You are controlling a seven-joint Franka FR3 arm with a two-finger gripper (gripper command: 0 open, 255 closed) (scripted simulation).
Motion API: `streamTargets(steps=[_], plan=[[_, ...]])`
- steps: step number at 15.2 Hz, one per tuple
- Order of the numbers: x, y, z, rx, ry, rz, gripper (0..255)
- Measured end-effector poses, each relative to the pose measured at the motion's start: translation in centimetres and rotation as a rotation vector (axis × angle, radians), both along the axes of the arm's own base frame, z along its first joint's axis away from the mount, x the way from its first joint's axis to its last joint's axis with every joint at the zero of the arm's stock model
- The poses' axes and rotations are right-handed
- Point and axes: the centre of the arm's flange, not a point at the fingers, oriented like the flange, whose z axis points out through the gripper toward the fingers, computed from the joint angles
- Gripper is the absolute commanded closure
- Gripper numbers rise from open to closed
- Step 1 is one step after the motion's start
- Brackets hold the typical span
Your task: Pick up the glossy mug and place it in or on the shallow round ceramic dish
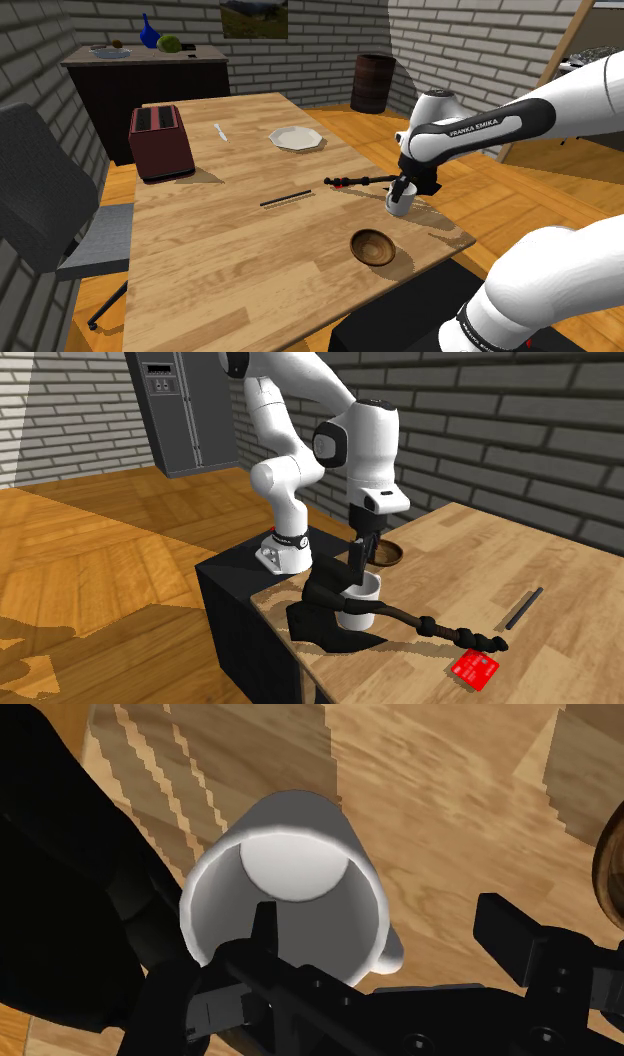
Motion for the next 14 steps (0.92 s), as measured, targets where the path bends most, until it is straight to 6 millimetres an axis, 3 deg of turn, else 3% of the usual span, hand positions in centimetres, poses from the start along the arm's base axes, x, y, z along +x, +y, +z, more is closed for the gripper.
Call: streamTargets(steps=[6, 7, 14], plan=[[0.03, 0.00, -0.39, 0.000, -0.001, 0.000, 0], [0.03, 0.00, -0.39, 0.000, -0.001, 0.000, 255], [0.02, 0.00, -0.39, 0.000, -0.001, 0.000, 255]])
